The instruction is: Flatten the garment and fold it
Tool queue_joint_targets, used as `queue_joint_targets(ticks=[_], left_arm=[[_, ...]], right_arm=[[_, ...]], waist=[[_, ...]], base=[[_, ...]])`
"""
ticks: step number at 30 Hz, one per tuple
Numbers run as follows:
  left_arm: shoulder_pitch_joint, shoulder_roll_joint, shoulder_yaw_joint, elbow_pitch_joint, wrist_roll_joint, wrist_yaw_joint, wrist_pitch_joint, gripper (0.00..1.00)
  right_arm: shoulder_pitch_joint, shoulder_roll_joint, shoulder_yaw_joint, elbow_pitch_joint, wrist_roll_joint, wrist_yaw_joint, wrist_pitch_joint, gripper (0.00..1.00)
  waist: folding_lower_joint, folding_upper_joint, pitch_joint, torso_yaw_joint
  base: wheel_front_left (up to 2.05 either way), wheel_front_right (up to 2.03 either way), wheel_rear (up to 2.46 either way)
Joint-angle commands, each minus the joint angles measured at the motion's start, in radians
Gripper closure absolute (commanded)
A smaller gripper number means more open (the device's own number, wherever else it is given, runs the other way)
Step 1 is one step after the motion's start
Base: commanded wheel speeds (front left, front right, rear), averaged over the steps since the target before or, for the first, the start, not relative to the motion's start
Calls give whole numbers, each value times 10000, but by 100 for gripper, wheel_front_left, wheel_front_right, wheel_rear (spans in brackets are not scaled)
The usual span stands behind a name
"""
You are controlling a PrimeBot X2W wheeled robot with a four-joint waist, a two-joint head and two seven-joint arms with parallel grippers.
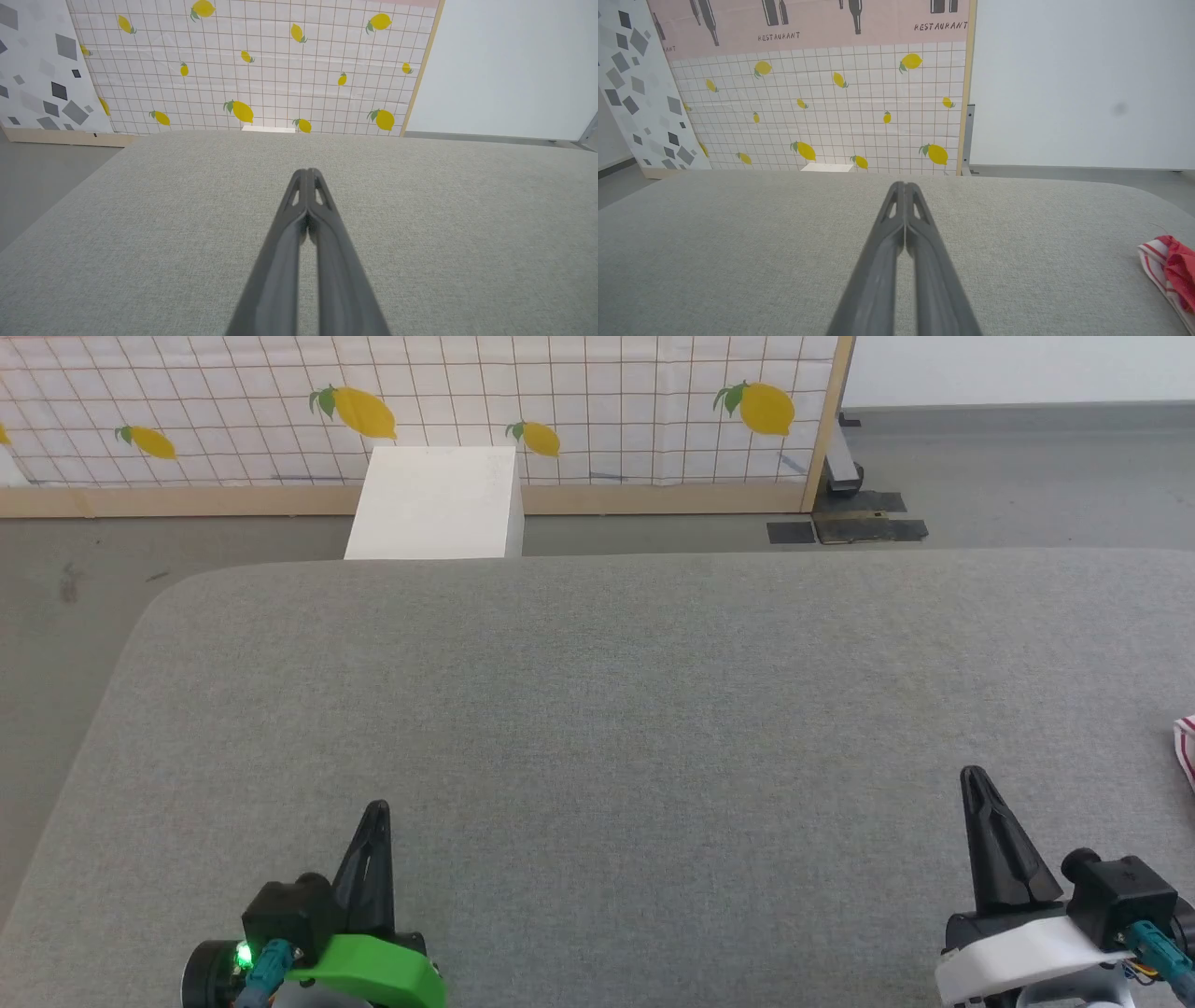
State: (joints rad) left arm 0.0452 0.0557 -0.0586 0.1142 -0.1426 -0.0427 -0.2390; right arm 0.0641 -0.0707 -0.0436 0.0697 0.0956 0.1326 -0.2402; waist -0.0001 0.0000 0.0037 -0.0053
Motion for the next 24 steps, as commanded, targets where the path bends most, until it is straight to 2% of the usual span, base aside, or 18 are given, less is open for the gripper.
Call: queue_joint_targets(ticks=[1, 24], left_arm=[[-36, -4, 30, -54, 112, 33, 40, 100], [-118, -14, 140, -270, 373, 111, 507, 100]], right_arm=[[-52, 17, 16, -57, -77, -2, 61, 100], [-169, 54, 99, -184, -252, -5, 525, 100]], waist=[[1, 0, -1, 1], [1, 0, -8, 11]], base=[[0, 0, 0], [0, 0, 0]])
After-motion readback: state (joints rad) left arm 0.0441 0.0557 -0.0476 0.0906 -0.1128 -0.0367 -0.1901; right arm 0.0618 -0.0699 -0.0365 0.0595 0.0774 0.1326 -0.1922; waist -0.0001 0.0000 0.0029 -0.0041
